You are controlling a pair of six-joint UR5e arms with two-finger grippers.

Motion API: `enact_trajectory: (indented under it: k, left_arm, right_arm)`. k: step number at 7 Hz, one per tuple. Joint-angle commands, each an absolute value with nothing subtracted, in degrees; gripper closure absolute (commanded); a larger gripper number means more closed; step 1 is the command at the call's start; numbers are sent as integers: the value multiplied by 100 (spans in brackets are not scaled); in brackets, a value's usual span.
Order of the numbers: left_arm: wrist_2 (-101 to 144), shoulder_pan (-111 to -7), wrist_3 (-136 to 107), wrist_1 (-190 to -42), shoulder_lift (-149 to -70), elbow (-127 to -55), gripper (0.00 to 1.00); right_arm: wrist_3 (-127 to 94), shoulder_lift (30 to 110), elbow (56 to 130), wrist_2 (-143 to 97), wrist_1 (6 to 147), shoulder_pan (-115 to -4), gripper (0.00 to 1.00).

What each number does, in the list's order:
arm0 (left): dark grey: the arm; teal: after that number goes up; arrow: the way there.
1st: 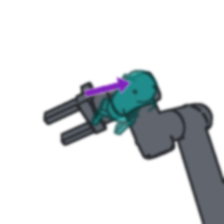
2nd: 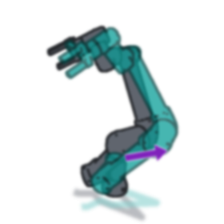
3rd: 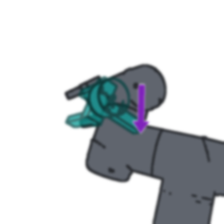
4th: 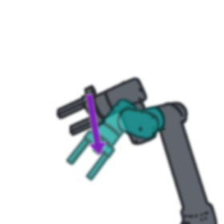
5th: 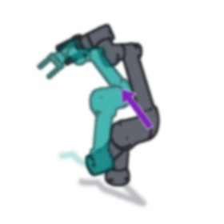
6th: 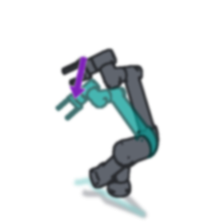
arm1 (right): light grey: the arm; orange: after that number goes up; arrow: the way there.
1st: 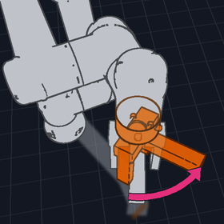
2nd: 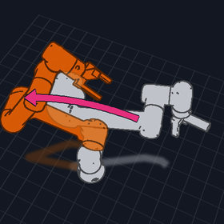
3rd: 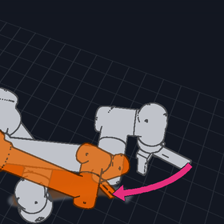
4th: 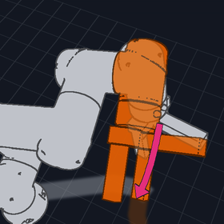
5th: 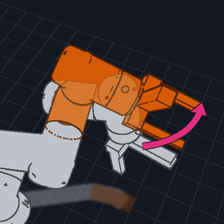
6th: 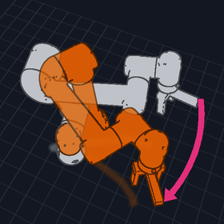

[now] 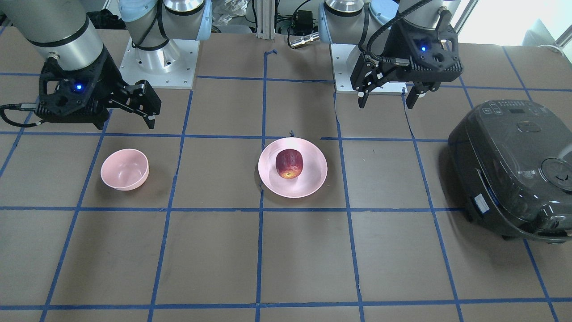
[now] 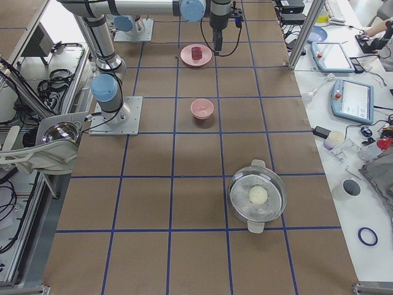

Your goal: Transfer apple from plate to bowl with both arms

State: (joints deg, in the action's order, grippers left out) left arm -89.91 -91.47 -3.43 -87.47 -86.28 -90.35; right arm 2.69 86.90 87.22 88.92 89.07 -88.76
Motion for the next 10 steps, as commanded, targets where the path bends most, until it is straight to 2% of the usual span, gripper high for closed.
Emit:
enact_trajectory:
  k: [1, 3, 6, 10]
  left_arm:
    - [-9000, -9141, -343, -8789, -8613, -9035, 0]
    - [-9017, -9141, -299, -8980, -8640, -9026, 0]
    - [-8974, -9394, -875, -8931, -9120, -9175, 0]
    - [-8991, -10747, -2792, -6895, -10149, -10088, 0]
  right_arm:
    - [308, 8710, 8876, 9095, 8947, -8877, 0]
    - [281, 8684, 8886, 9105, 8921, -8868, 0]
    - [229, 8640, 8938, 9105, 9026, -8859, 0]
    - [220, 8867, 8886, 9035, 8912, -8842, 0]
